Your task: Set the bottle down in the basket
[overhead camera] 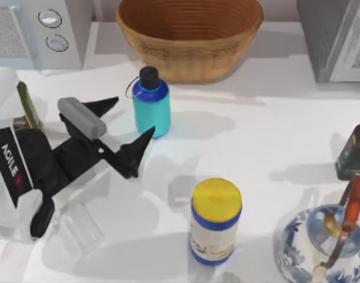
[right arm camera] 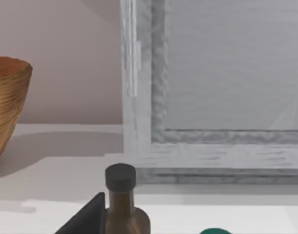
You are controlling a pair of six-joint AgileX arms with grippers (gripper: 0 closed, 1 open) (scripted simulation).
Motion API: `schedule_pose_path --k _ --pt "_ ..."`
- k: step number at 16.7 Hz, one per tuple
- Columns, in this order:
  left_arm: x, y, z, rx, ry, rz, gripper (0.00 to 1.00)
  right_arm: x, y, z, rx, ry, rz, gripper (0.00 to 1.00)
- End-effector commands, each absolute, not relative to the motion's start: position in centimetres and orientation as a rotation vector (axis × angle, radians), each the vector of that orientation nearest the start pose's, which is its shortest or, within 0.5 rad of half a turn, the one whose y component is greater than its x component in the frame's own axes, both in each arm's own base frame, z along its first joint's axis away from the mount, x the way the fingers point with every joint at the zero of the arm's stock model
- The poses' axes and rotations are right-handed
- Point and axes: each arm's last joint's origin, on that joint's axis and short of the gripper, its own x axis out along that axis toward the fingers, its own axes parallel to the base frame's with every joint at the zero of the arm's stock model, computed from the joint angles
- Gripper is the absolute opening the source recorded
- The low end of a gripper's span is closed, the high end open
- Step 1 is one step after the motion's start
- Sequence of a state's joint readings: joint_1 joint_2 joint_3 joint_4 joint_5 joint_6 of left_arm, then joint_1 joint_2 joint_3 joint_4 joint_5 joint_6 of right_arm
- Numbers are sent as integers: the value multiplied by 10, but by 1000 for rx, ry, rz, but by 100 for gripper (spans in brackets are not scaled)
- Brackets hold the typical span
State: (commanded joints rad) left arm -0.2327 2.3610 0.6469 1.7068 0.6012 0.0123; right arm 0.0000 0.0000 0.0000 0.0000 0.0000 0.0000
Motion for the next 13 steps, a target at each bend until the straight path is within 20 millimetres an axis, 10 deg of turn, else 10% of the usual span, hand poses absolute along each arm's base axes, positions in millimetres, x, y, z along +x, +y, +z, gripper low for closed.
schedule_pose_path --k 13 --pt "368 -132 33 -1 -1 -805 100 106 -1 160 0 0 0 100"
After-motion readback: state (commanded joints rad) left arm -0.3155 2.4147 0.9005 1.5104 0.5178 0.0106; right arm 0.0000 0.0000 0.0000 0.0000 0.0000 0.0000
